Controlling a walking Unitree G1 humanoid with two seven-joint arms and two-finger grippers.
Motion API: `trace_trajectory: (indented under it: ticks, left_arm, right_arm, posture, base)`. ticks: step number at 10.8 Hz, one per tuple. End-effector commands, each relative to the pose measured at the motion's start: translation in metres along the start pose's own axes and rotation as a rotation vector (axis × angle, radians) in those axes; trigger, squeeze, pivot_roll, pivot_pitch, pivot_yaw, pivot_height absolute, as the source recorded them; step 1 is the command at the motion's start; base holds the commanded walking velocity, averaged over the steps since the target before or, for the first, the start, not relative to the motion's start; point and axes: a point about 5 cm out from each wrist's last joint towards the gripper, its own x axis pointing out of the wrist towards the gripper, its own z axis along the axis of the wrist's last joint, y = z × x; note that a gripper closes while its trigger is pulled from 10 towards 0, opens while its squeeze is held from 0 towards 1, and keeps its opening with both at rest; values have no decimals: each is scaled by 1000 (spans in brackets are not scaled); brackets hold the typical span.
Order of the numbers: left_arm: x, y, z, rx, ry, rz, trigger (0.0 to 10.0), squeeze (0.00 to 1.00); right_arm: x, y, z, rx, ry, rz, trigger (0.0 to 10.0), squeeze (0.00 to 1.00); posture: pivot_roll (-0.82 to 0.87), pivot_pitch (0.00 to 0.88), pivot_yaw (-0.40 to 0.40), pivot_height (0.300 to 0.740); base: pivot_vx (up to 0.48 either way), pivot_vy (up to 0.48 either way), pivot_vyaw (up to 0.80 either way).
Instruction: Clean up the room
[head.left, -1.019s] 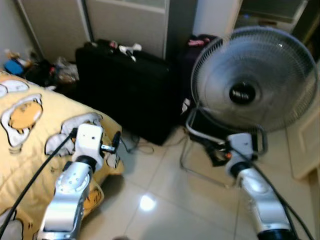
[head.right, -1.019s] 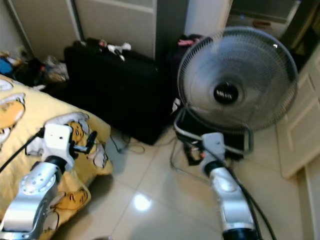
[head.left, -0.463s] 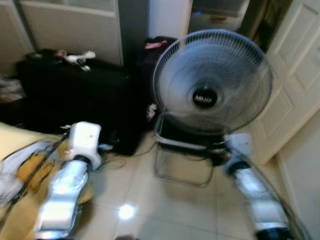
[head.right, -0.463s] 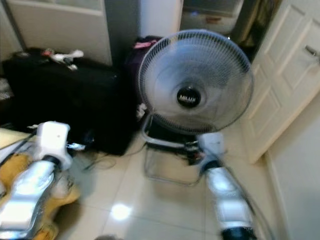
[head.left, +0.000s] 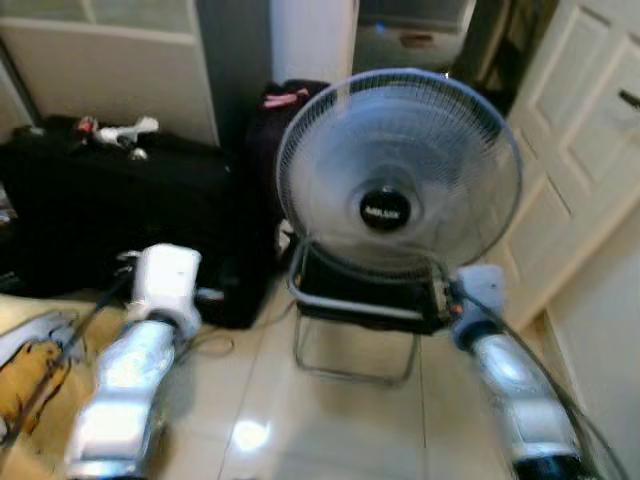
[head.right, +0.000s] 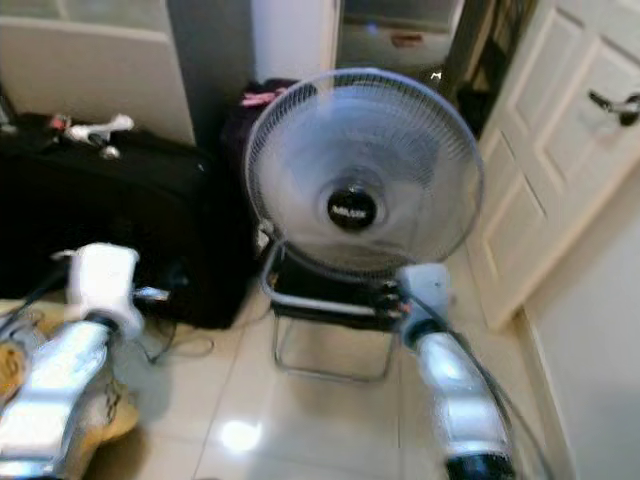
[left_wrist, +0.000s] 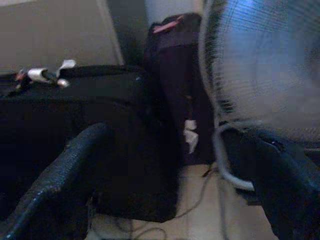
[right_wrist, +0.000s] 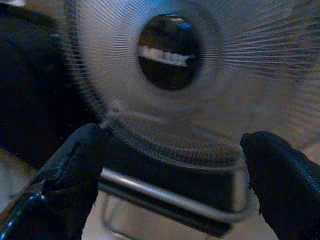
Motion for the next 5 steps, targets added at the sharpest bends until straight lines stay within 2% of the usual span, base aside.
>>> trace_trajectory:
  ticks: [1, 4, 5]
  left_arm:
    - [3, -8, 4, -3, -13, -30, 10000, 933]
    - [2, -10, 3, -13, -7, -31, 10000, 933]
    - [2, -11, 3, -30, -6, -30, 10000, 925]
  right_arm:
    - [-2, -13, 3, -23, -6, -33, 10000, 0]
    - [-4, -13, 5, -31, -25, -28, 10000, 0]
    - [-3, -12, 7, -24, -35, -33, 10000, 0]
  posture:
    - [-22, 0, -26, 740]
    - [-24, 0, -26, 740]
    - [-20, 0, -29, 740]
  base:
    - [345, 0, -788]
    - [324, 0, 0]
    - [0, 0, 0]
